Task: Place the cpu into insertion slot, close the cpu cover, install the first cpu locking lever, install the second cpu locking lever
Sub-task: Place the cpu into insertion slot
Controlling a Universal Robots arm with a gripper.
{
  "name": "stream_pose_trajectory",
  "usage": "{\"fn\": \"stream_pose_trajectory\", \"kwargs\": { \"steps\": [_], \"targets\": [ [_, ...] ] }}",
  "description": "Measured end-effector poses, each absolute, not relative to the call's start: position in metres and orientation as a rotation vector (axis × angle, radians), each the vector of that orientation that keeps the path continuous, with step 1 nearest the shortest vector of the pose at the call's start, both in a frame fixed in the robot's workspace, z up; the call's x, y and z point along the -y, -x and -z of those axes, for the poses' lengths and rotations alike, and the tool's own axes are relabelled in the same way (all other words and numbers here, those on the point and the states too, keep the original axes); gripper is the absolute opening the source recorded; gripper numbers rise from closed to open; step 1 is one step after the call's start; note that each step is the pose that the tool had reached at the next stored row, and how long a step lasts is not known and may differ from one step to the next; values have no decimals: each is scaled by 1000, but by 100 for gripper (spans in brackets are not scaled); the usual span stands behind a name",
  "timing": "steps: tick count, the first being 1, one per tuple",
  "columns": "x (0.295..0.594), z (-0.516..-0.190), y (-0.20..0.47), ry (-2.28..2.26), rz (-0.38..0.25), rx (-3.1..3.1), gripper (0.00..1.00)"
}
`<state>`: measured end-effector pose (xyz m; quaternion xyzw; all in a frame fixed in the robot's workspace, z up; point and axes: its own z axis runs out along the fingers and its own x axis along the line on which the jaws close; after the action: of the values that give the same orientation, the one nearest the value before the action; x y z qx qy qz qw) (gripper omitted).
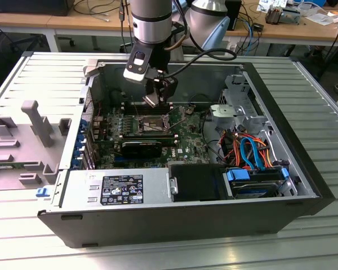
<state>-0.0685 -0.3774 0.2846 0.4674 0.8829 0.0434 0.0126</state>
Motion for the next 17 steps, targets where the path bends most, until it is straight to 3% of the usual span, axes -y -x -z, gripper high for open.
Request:
{"fn": "stream_pose_trajectory", "kwargs": {
  "steps": [17],
  "targets": [
    [377, -285, 69, -1501, -135, -2726, 55]
  ]
}}
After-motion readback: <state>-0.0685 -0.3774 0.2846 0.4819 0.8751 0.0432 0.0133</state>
